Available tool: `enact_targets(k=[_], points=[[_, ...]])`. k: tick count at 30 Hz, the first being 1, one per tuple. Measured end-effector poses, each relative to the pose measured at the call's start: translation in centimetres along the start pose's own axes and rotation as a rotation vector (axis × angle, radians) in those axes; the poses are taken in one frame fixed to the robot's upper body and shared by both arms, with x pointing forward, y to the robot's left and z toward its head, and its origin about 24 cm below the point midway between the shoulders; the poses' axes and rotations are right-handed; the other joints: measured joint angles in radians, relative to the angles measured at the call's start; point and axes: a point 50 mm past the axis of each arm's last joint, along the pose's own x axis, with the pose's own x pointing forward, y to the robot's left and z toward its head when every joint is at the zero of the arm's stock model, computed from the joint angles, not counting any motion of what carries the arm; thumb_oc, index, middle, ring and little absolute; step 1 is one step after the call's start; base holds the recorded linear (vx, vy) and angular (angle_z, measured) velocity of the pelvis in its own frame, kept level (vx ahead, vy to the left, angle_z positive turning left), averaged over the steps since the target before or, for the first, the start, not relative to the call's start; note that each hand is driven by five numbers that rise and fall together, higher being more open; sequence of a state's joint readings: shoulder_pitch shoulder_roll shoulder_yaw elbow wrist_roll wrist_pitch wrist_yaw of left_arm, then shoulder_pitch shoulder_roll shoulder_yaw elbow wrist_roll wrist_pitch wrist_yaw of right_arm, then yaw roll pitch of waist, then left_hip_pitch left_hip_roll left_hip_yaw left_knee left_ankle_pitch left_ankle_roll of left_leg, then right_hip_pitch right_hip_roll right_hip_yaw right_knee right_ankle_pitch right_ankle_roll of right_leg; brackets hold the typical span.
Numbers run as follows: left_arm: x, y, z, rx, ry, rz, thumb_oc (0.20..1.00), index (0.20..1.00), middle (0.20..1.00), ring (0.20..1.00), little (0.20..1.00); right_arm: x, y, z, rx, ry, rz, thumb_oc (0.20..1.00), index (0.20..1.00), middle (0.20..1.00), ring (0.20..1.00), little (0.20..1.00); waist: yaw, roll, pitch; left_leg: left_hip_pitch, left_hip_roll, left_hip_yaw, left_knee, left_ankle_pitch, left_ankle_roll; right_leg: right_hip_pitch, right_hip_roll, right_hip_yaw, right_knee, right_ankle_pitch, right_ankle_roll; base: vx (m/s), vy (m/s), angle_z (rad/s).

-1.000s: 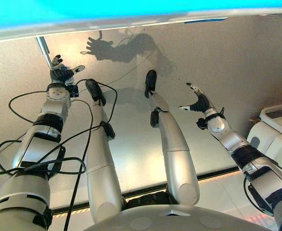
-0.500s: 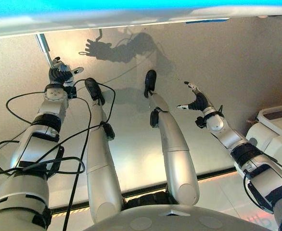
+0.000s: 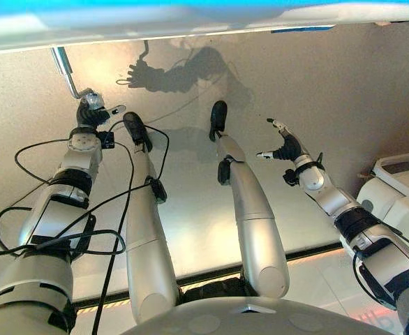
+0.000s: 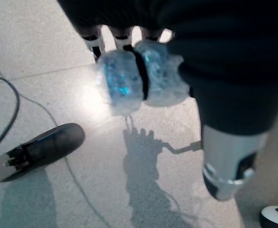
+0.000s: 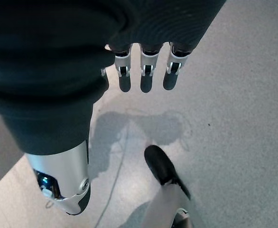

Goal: Raise the hospital bed

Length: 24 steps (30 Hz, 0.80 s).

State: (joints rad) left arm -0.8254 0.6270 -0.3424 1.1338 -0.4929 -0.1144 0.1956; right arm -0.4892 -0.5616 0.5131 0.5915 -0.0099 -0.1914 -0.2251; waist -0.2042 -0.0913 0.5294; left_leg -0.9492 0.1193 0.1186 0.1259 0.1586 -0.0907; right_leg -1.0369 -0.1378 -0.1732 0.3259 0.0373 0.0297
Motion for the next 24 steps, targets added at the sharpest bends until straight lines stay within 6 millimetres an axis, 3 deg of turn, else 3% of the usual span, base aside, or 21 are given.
enact_targets(k=[12, 14, 15, 24], points=[[0.03, 0.29, -0.09, 0.012, 0.005, 0.008, 1.0, 1.0, 1.0, 1.0, 1.0, 0.0, 0.04, -0.01, 0.0, 0.0, 0.009, 1.0, 1.0, 1.0, 1.0, 1.0, -0.001, 0.0, 0.0, -0.003, 0.0, 0.005, -0.01, 0.0, 0.0, -0.005, 0.001, 0.001, -0.009, 0.001, 0.001, 0.0, 0.0, 0.0], [0.04, 0.29, -0.05, 0.012, 0.003, 0.008, 0.633, 0.633, 0.633, 0.633, 0.633, 0.0, 0.06, -0.01, -0.001, 0.0, 0.01, 1.0, 1.0, 1.0, 1.0, 1.0, 0.0, 0.0, 0.0, -0.003, 0.0, 0.005, -0.01, 0.0, 0.0, -0.005, 0.001, 0.001, -0.01, 0.002, 0.002, 0.0, 0.0, 0.0], [0.05, 0.29, 0.0, 0.012, 0.002, 0.008, 0.2, 0.2, 0.2, 0.2, 0.2, 0.0, 0.07, 0.0, -0.001, 0.0, 0.012, 1.0, 1.0, 1.0, 1.0, 1.0, 0.0, 0.0, 0.0, -0.003, 0.0, 0.005, -0.01, 0.0, 0.0, -0.005, 0.002, 0.001, -0.01, 0.002, 0.001, 0.0, 0.0, 0.0], [0.06, 0.16, 0.26, 0.009, -0.01, 0.004, 0.2, 0.2, 0.2, 0.2, 0.2, -0.01, 0.1, -0.02, -0.001, 0.001, 0.017, 1.0, 1.0, 1.0, 1.0, 1.0, -0.001, 0.0, 0.0, -0.005, 0.001, 0.005, -0.01, 0.0, 0.0, -0.007, 0.003, 0.001, -0.011, 0.003, 0.001, 0.0, 0.0, 0.0]])
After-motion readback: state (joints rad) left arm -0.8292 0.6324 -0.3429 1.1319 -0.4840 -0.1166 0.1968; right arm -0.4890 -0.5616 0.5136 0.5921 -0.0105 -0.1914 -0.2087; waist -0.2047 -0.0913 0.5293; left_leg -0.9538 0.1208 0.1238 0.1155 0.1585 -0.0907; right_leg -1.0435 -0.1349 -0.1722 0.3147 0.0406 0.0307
